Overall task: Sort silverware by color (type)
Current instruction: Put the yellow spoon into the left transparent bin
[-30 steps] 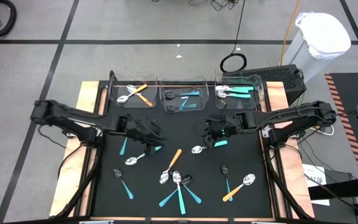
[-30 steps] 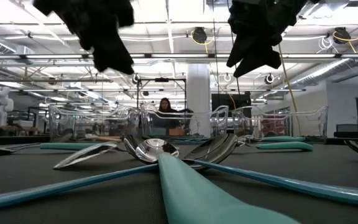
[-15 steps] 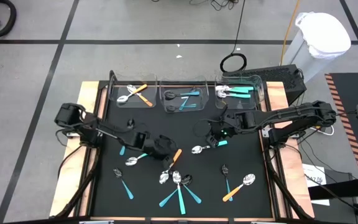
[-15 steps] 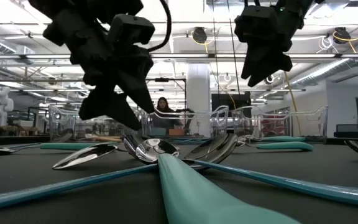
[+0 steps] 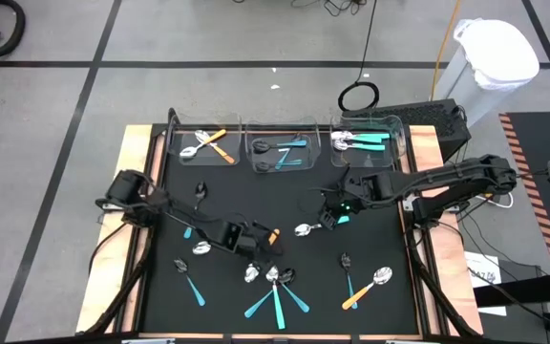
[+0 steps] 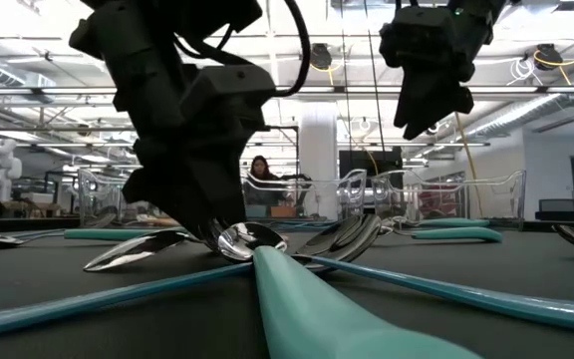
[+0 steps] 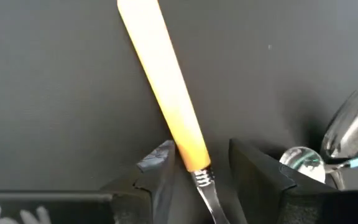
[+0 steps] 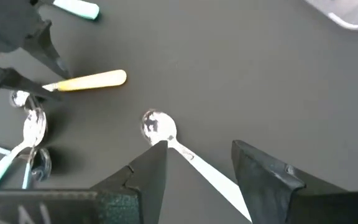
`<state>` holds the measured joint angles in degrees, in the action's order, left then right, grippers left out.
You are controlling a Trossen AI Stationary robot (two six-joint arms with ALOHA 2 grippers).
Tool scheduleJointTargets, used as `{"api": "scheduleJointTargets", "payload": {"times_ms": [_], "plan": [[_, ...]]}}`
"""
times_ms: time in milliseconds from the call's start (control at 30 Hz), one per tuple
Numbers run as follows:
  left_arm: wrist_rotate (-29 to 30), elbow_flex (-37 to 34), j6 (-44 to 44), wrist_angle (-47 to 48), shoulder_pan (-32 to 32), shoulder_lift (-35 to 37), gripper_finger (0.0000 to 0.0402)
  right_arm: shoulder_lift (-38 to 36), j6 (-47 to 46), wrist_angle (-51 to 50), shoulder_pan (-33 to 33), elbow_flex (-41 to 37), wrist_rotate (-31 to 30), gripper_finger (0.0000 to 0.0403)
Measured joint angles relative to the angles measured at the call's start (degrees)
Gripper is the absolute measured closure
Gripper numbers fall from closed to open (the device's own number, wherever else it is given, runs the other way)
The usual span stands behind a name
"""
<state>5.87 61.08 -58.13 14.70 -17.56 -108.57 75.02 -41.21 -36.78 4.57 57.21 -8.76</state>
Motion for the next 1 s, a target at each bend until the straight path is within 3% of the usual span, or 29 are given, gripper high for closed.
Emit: {"api": "scheduleJointTargets", "payload": {"times_ms": [167, 367, 533, 700, 833, 1000], "plan": [[1.5, 2.3, -1.3, 5.3, -0.6, -2.2, 0.0267, 0.0, -0.1, -0.6, 2.0, 0.0, 0.0, 0.0229], [1.9, 2.9, 0.2, 13.8, -0.9, -1.7, 0.0372, 0.0, -1.6, -2.8, 3.7, 0.0, -0.1, 0.0229], [-1.4, 3.7, 2.5, 16.1, -0.7, 0.9, 0.0368, 0.0, -1.7, -2.8, 4.4, 0.0, -0.1, 0.0229], [-2.8, 7.5, 8.7, 28.7, 0.4, 8.4, 0.0365, 0.0, -1.8, -2.5, 4.6, 0.0, -0.6, 0.0229], [0.2, 9.9, 16.3, 41.7, 4.9, 15.3, 0.0367, 0.0, -1.7, -2.3, 4.3, 0.0, -3.5, 0.0229], [3.4, 12.5, 30.3, 48.5, 14.7, 24.3, 0.0364, 0.0, -1.6, -1.1, 2.6, 0.0, -3.5, 0.0229]]}}
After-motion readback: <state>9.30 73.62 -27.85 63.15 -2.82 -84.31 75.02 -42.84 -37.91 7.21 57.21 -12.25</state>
